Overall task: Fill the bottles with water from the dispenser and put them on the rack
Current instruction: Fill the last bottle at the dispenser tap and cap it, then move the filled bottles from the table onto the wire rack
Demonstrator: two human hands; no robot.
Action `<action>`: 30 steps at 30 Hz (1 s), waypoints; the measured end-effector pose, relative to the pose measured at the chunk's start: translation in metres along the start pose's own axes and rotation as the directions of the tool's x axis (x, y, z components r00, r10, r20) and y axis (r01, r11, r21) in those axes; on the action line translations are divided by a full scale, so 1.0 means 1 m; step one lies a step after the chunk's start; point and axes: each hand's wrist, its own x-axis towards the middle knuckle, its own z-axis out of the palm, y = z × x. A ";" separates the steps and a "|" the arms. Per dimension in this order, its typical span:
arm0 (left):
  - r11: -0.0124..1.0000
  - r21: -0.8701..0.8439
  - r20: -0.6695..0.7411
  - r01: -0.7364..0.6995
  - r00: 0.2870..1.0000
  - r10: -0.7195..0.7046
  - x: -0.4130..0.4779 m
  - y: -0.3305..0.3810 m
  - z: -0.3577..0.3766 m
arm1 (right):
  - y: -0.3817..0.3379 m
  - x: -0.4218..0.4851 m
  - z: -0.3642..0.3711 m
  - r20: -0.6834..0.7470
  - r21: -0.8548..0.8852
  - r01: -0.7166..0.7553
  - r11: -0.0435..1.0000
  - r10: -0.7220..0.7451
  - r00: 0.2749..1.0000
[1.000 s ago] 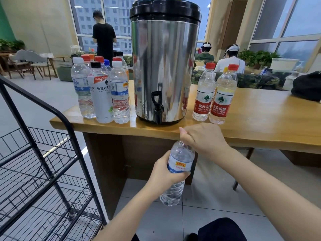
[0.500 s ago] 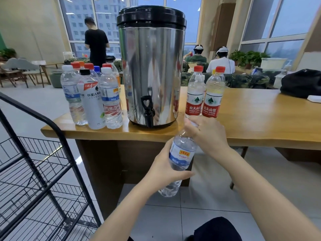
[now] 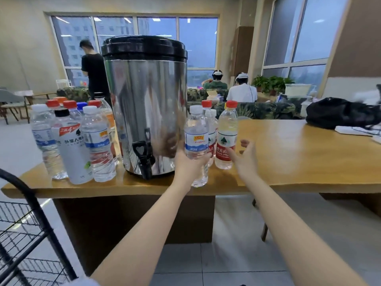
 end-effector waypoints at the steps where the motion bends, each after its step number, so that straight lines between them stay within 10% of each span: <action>1: 1.000 0.022 -0.010 -0.001 1.000 0.002 0.006 -0.005 0.004 | 0.005 0.008 0.001 0.026 -0.028 -0.037 0.999 0.038 0.999; 30: 0.989 0.146 -0.062 -0.032 0.997 0.041 -0.051 0.020 -0.054 | -0.012 -0.063 0.008 0.390 0.132 0.177 0.975 -0.216 0.895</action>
